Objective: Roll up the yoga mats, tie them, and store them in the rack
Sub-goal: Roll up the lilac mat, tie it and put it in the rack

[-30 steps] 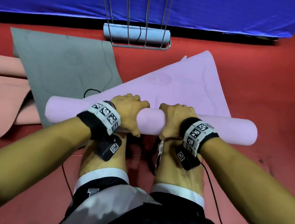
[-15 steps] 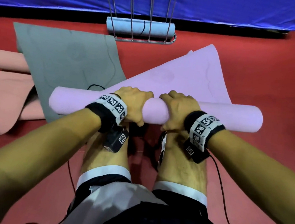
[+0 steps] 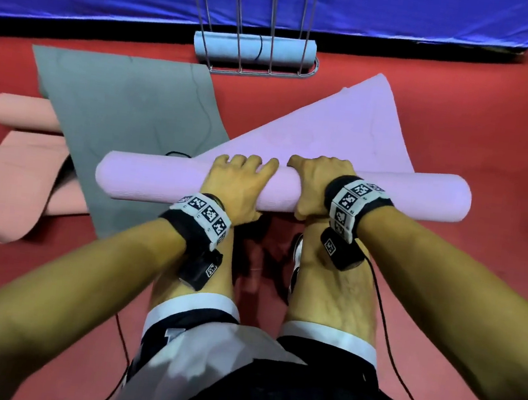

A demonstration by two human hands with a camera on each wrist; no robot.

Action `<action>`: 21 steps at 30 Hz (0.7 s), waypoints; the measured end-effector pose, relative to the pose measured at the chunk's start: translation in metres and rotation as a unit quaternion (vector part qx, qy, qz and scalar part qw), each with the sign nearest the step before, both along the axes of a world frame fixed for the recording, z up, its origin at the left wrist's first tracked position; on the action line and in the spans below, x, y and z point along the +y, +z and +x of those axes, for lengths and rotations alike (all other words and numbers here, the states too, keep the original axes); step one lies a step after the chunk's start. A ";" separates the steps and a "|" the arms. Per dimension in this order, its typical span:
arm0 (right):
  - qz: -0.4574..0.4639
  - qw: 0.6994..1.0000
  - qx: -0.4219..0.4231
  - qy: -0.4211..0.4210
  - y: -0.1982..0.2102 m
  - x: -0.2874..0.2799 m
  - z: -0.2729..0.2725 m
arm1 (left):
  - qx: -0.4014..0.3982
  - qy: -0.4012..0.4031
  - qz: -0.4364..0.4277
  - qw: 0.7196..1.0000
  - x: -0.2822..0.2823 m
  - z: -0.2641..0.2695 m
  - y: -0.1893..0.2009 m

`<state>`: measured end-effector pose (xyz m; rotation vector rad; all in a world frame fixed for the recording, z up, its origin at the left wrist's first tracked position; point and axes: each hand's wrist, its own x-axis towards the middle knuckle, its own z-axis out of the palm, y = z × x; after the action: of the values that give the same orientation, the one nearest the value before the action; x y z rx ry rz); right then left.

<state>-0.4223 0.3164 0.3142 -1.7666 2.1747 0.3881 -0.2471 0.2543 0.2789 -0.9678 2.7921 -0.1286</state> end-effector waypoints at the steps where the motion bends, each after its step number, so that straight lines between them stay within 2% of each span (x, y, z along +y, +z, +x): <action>1: 0.003 1.000 -0.002 0.003 0.000 -0.001 -0.001 | 0.004 0.004 -0.008 1.000 0.002 -0.001 -0.002; 4: -0.008 1.000 0.003 0.010 -0.003 0.000 -0.003 | 0.013 0.005 -0.005 1.000 0.000 -0.004 0.001; 10: -0.041 0.999 -0.004 -0.017 -0.008 0.005 -0.002 | -0.022 -0.023 -0.003 1.000 -0.010 -0.012 0.014; 12: -0.093 0.995 0.026 -0.008 -0.014 0.012 0.002 | -0.022 -0.004 0.009 1.000 -0.015 -0.012 0.021; 15: -0.188 0.975 0.113 0.037 -0.021 0.027 0.002 | -0.004 0.014 0.022 1.000 -0.023 -0.014 0.038; 17: -0.241 0.959 0.141 0.043 -0.010 0.023 -0.001 | 0.009 0.014 0.005 1.000 -0.030 -0.015 0.055; 21: -0.305 0.941 0.144 0.028 0.059 -0.004 -0.017 | 0.060 0.030 -0.027 0.997 -0.042 -0.026 0.119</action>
<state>-0.4394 0.3126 0.3730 -2.2005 2.6607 -0.0389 -0.2730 0.2119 0.3977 -1.1068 2.8775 -0.1416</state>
